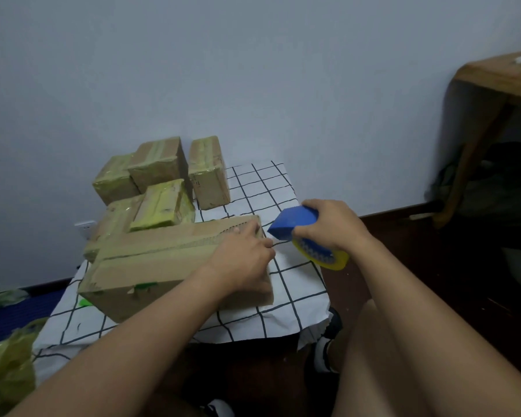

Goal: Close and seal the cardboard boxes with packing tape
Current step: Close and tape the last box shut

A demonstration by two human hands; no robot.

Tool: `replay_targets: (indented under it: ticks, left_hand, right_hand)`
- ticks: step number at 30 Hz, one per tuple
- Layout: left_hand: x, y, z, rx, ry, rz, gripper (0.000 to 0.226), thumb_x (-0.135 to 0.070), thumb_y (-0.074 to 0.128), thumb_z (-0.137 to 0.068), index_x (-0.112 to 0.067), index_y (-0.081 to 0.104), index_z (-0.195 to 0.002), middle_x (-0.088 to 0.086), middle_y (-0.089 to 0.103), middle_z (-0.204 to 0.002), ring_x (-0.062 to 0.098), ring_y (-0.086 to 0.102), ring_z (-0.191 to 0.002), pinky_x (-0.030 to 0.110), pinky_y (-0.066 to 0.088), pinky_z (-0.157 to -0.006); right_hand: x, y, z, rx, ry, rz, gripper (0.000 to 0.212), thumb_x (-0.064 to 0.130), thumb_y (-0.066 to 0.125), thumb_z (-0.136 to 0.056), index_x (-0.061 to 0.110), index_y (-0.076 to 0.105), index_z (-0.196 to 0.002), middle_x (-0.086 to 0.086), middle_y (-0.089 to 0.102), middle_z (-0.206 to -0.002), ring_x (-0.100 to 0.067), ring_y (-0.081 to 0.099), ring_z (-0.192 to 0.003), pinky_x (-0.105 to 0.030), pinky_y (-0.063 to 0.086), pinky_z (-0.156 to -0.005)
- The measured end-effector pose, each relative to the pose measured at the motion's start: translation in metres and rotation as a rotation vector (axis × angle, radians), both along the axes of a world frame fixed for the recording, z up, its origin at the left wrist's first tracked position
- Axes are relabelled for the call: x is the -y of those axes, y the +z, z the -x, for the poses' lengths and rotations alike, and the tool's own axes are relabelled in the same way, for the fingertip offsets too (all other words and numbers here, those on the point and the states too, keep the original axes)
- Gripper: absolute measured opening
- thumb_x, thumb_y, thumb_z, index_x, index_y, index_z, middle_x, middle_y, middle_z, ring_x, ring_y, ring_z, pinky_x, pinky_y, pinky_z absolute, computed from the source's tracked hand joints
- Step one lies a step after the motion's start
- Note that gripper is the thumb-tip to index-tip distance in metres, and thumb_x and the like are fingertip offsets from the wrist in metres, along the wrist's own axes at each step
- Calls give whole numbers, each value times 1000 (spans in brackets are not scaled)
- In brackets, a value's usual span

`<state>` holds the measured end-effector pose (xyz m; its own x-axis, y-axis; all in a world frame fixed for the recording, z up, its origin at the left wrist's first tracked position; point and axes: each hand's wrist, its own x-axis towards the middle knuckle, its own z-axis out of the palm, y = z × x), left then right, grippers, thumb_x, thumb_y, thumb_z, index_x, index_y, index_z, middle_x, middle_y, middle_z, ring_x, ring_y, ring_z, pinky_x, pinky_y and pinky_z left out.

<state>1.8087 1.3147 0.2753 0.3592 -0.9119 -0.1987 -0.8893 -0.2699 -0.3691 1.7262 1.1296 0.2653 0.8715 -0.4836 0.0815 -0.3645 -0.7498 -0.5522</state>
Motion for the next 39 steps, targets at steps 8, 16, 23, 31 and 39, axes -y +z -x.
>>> replay_targets:
  ticks: [8, 16, 23, 31, 39]
  left_hand:
    - [-17, -20, 0, -113, 122, 209, 105, -60, 60, -85, -9, 2, -156, 10, -3, -164, 24, 3, -150, 43, 8, -122]
    - [-16, -30, 15, -65, 319, 440, 109, -78, 49, -80, -20, -2, -157, 9, 8, -163, 26, 12, -148, 40, 14, -119]
    - [-38, -30, 12, -132, 383, 423, 99, -85, 35, -77, -31, 7, -156, 4, -2, -165, 26, 2, -150, 52, 4, -120]
    - [-86, -13, -14, -335, 549, 628, 102, -87, 35, -77, -25, 14, -155, 1, -1, -165, 22, -1, -151, 46, 6, -122]
    - [-171, -6, -61, -307, 796, 321, 126, -107, 15, -41, -50, -1, -151, -3, -6, -165, 34, -2, -150, 62, 11, -116]
  right_hand:
    - [-17, -7, -2, 134, -95, -119, 74, 54, 71, -76, 26, 51, -141, -2, 61, -126, -21, 58, -107, -40, 54, -89]
    - [-23, -5, 1, 247, -179, -169, 68, 51, 73, -76, 29, 53, -137, -1, 61, -122, -17, 53, -101, -34, 49, -82]
    - [-37, 24, 1, 449, -197, -184, 67, 44, 78, -77, 23, 55, -137, 0, 61, -122, -20, 56, -111, -36, 48, -94]
    - [-95, 60, -22, 683, -99, -329, 61, 37, 81, -78, 26, 58, -133, 18, 56, -110, -7, 55, -103, -23, 45, -87]
    - [-139, 51, -54, 636, -2, -368, 67, 41, 81, -77, 26, 55, -138, 10, 57, -126, -13, 56, -113, -39, 51, -98]
